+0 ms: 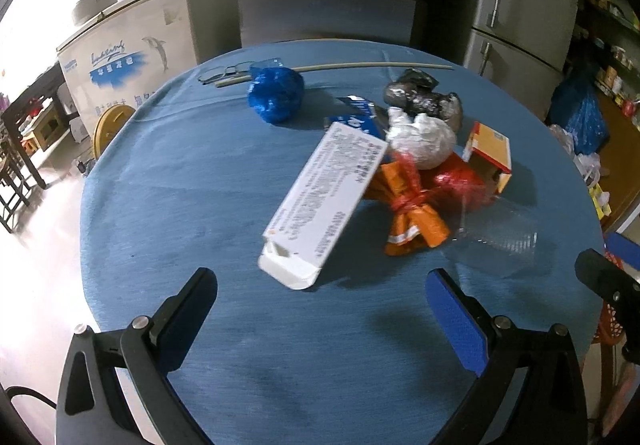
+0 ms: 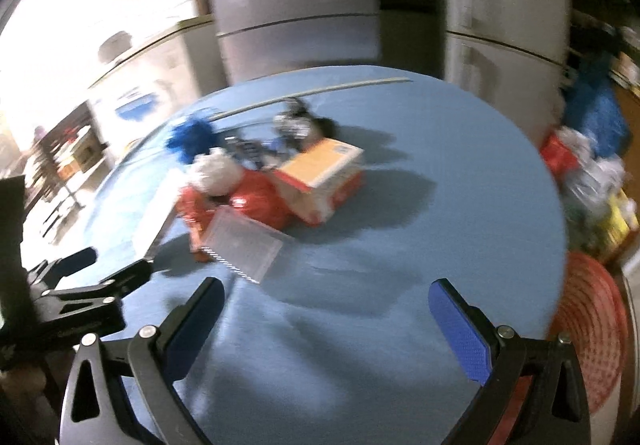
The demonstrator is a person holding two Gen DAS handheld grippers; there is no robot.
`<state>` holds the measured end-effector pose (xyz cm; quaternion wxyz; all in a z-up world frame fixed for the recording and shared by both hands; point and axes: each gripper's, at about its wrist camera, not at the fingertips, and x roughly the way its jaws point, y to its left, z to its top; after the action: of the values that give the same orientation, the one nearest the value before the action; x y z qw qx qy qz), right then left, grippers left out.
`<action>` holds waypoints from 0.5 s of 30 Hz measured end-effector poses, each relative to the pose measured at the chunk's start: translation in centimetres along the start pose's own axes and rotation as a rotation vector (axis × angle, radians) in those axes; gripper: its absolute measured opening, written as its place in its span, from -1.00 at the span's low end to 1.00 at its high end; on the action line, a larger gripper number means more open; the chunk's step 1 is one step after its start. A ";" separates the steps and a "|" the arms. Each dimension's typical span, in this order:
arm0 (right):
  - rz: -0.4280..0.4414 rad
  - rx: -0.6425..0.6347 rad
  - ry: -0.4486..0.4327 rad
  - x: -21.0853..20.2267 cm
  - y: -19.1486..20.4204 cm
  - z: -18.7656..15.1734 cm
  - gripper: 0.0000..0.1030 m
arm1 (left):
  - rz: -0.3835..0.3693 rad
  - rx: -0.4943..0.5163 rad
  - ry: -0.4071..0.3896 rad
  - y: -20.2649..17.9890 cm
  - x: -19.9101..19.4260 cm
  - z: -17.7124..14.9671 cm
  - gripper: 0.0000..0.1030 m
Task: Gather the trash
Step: 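Grasp the clear ribbed plastic tray with the right tool while the left tool grasps the white medicine box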
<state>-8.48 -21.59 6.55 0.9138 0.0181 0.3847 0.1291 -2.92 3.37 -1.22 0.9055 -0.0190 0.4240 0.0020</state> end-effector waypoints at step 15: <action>0.114 -0.332 0.212 9.2 3.8 2.0 0.27 | -0.009 -0.004 0.054 1.9 2.1 0.8 1.00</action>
<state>-1.75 -15.54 2.05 0.8499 -0.1246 0.4504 0.2434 -1.01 5.26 -2.34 0.8937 -0.0225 0.4482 -0.0017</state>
